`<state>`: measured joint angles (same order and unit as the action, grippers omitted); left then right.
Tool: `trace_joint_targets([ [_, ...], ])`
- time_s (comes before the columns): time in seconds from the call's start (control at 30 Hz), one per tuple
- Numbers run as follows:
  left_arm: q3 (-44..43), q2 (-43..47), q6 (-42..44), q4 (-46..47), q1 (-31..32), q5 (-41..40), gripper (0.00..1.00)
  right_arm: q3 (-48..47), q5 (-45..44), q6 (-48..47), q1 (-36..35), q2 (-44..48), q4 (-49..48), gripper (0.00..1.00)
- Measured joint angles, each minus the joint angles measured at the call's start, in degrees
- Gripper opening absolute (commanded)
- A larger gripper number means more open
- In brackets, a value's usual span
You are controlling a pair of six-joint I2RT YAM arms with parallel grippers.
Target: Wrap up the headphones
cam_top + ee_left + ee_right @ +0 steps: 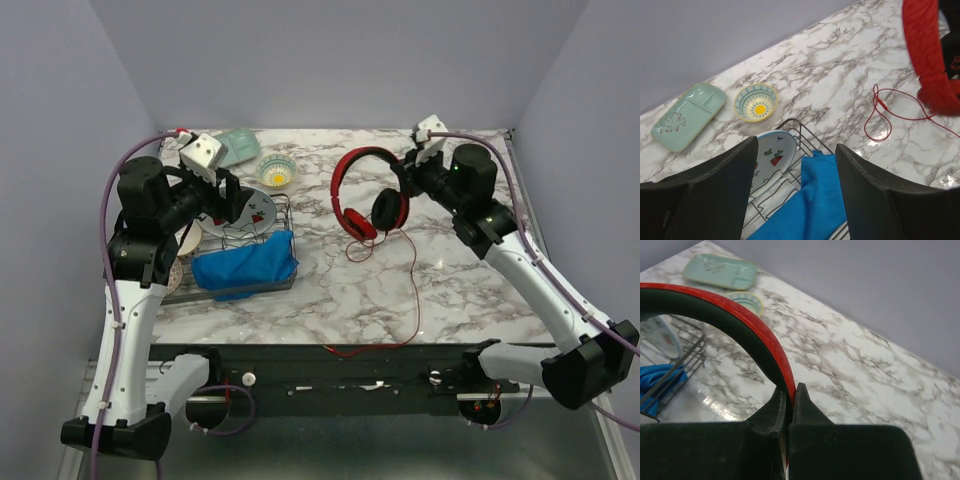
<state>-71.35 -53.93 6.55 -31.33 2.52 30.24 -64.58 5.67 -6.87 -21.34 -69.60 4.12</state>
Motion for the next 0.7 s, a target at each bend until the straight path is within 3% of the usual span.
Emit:
trace_joint_targets([
  [0.27, -7.7, -4.2, 0.3, -1.7, 16.5, -9.0, 0.83, -13.7, 2.2, -12.2, -14.6, -7.7, 11.8, 0.01],
  [0.57, -8.9, -11.0, 0.0, -5.9, 21.6, -10.8, 0.83, -23.9, -3.7, -13.1, -23.8, -18.0, 17.2, 0.01],
  [0.7, -8.9, -12.7, -0.1, -7.0, 22.5, -13.1, 0.74, -29.1, -5.5, -12.0, -25.5, -22.4, 19.7, 0.01],
])
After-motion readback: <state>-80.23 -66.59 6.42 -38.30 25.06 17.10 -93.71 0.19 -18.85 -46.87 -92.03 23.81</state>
